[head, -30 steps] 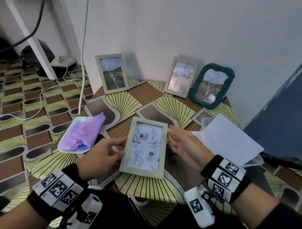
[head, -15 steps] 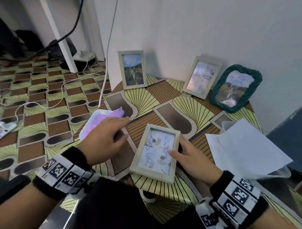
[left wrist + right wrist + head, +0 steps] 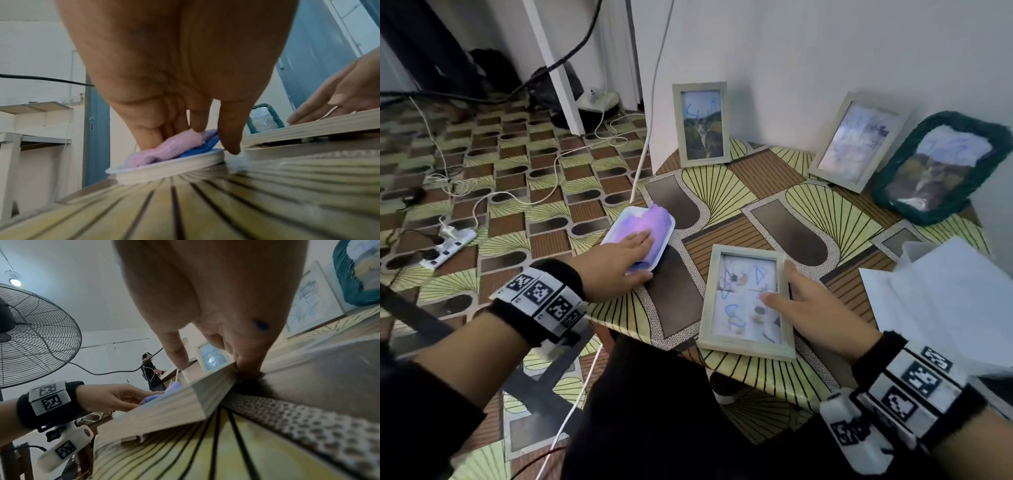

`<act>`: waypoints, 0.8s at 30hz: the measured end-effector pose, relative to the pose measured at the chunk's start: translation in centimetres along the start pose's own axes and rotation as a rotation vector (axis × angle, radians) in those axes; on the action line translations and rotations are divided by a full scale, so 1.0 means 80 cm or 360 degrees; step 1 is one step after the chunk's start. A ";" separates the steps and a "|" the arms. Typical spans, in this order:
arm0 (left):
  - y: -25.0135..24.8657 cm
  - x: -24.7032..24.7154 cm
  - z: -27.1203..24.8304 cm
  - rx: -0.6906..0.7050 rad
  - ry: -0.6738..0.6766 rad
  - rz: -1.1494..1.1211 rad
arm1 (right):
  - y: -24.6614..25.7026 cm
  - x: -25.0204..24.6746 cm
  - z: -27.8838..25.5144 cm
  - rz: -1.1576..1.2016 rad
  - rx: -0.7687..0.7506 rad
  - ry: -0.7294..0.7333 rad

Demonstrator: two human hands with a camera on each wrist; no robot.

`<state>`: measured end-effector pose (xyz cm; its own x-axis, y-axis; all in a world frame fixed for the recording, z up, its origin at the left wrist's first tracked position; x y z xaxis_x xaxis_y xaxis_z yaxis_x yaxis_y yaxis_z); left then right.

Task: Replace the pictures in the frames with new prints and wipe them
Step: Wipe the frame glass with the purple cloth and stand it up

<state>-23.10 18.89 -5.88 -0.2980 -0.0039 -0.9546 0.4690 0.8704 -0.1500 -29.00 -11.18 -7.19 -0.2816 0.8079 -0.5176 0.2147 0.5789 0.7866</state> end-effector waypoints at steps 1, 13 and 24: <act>0.003 0.000 0.001 0.0013 -0.0021 -0.0011 | 0.001 0.001 0.001 -0.0023 0.0004 -0.0014; 0.031 -0.013 0.008 -0.0014 -0.0333 -0.0060 | -0.003 0.004 0.003 0.0090 -0.0028 0.0000; -0.033 -0.062 -0.019 0.0124 -0.1017 -0.0387 | -0.001 0.001 0.002 0.0265 -0.0027 0.0040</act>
<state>-24.14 17.36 -0.31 0.1351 -0.5052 -0.8523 0.5162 0.7701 -0.3747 -28.86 -11.17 -7.34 -0.2670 0.8893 -0.3713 0.2447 0.4353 0.8664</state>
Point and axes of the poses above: each hand's wrist, its own z-axis towards the middle knuckle, its own x-axis out of the palm, y = z × x, the point moved 4 cm from there along z, towards the middle knuckle, and after that the axes turned 6 degrees about x, right-handed, at the moved point
